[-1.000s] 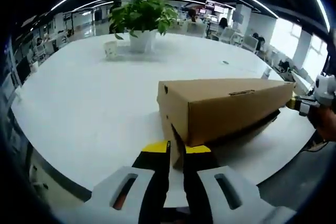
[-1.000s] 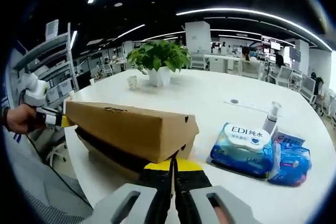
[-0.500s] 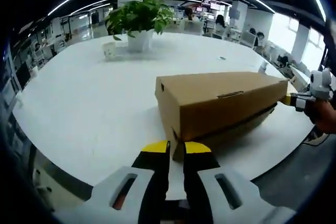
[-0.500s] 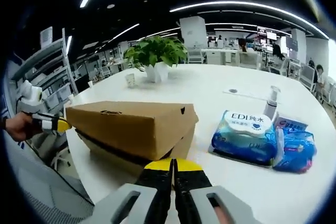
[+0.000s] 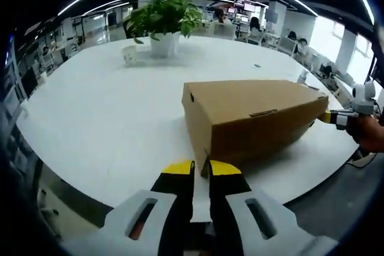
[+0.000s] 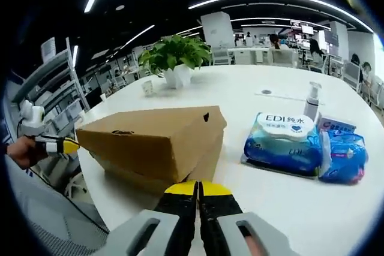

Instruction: Operate the shoe box by opening the lid, removing the specified soft item, and placing it in the target area until the item is outside and the box remains undamaged.

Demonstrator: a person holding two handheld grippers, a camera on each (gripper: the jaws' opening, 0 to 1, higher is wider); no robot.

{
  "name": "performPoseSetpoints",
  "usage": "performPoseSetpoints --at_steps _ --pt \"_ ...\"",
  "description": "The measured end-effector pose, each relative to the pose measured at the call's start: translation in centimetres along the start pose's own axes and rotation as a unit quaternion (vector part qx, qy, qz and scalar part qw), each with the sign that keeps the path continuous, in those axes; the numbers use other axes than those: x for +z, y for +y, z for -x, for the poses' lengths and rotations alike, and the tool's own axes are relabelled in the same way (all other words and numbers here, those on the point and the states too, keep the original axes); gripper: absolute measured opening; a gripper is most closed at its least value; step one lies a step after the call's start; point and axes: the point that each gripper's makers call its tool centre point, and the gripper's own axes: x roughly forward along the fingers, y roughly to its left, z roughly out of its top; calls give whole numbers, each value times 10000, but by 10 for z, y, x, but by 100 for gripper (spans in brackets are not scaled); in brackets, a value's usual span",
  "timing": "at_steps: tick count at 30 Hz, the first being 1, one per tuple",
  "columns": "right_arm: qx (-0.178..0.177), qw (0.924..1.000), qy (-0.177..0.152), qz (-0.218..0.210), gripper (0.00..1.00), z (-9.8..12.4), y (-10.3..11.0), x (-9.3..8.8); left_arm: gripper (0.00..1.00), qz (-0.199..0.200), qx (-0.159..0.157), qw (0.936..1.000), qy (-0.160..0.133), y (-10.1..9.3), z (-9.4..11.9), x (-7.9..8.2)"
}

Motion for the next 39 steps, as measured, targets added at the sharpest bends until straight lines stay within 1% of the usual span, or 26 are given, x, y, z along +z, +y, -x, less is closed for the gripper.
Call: performPoseSetpoints --at_steps 8,10,13,15,18,20,23,26,29,32,34,36,39 --pt "-14 9997 125 -232 0 -6 -6 -13 7 -44 7 10000 43 1 0 -1" --pt "-6 9995 122 -282 0 -6 -8 -13 7 -18 13 10000 33 1 1 -1" --pt "-30 9996 176 -215 0 -6 -9 -14 7 -14 29 10000 16 2 3 1" --pt "-74 9996 151 -210 0 -2 -12 -12 7 5 60 10000 0 4 4 4" --pt "-147 9995 73 -284 1 4 -19 -5 8 138 100 9998 -77 9 7 10" --pt "-154 9994 34 -318 4 6 -22 0 10 255 111 9996 -99 10 10 12" --pt "-165 9992 -118 -334 8 12 -24 12 14 467 66 9988 -164 13 7 17" --pt "-74 9986 -303 -432 17 15 -21 28 17 534 103 9982 -239 15 7 21" --pt "41 9984 -380 -422 23 13 -14 36 22 631 51 9976 -280 13 4 25" --pt "189 9980 -366 -481 29 6 -8 37 26 785 -62 9966 -238 6 -2 25" --pt "317 9965 -277 -717 34 1 0 33 29 864 -158 9959 -194 0 -7 25" --pt "362 9959 -209 -799 38 -4 3 28 32 889 -232 9957 -138 -5 -12 25" --pt "409 9958 -150 -808 38 -7 10 22 30 836 -245 9962 -83 -9 -16 24"
